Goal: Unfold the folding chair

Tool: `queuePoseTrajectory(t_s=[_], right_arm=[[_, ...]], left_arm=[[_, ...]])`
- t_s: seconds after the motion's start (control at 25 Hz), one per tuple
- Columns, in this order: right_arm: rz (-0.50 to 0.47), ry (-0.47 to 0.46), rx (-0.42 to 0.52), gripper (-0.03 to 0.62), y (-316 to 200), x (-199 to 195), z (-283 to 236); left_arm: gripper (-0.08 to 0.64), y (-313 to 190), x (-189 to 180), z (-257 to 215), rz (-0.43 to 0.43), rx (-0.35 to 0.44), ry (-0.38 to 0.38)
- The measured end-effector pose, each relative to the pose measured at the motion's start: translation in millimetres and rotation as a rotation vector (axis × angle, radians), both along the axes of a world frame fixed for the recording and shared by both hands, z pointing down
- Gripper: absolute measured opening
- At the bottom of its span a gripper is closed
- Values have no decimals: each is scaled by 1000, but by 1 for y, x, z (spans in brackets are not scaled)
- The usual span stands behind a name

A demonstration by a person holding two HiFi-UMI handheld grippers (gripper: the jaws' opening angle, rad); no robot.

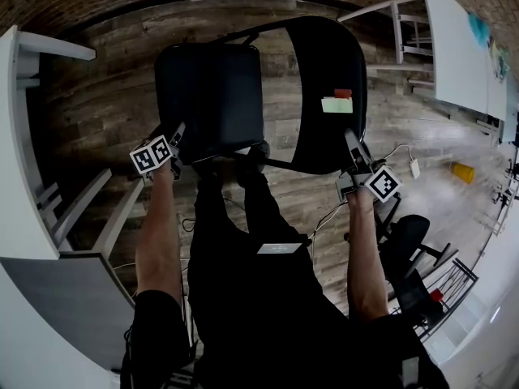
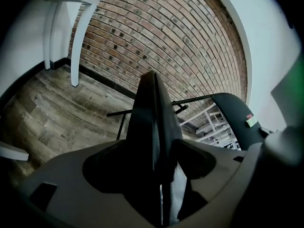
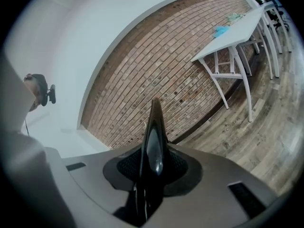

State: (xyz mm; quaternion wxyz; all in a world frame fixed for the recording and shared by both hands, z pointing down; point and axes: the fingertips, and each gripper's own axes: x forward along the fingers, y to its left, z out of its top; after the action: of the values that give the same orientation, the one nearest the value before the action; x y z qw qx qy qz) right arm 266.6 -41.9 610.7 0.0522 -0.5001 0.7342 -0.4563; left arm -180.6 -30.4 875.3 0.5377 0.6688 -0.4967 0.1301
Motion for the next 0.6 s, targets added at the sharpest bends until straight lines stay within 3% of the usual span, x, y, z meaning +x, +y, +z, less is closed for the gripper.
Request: queuePoseTrajectory(t_s=[0.4, 0.52, 0.6], right_arm=[[3, -33, 2, 95, 1, 1, 12], [19, -66, -12, 95, 4, -2, 26], [31, -97, -35, 95, 12, -12, 43]], left_arm=[[331, 2, -21, 0, -43, -23, -93], [328, -4, -40, -9, -112, 7, -130], [328, -7, -49, -15, -107, 35, -141]])
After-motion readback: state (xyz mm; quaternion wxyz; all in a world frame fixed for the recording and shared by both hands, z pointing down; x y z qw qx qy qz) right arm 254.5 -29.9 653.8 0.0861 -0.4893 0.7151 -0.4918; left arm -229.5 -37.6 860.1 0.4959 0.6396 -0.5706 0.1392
